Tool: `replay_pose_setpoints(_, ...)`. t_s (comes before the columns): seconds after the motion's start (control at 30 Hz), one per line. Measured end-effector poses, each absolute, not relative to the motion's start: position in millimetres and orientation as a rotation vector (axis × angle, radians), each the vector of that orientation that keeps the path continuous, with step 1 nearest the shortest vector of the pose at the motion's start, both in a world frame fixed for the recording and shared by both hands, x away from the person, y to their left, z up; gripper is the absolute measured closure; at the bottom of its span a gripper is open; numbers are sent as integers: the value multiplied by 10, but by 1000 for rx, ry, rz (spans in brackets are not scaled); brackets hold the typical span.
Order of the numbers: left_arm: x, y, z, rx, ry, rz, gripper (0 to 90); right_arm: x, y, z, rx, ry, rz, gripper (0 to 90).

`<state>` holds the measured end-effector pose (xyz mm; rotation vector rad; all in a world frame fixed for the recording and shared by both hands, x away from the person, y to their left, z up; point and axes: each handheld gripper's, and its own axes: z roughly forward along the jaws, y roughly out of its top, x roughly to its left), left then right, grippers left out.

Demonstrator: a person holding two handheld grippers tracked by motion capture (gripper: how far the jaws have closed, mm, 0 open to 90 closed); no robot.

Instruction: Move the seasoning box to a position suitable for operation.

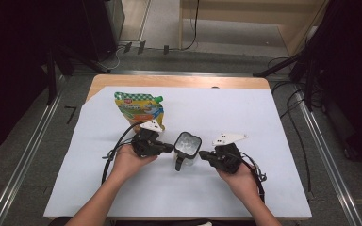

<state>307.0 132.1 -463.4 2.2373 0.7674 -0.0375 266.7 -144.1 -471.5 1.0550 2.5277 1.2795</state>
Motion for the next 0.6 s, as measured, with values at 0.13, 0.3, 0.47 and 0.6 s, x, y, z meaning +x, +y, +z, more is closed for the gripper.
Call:
replay_pose_setpoints(0.13,3053,1288,-4657,2259,764,-48,900,2674,-1450,-4724,1070,2532,1266,900)
replay_pose_setpoints(0.3,3025,1263,-4655,2262,759,-56,900,2684,-1472,-4722,1092,2524,1257,900)
replay_pose_setpoints(0.47,3001,1233,-4669,2275,747,-66,900,2701,-1499,-4724,1114,2513,1248,900)
replay_pose_setpoints(0.6,2984,1214,-4681,2273,737,-97,900,2714,-1519,-4723,1121,2502,1238,900)
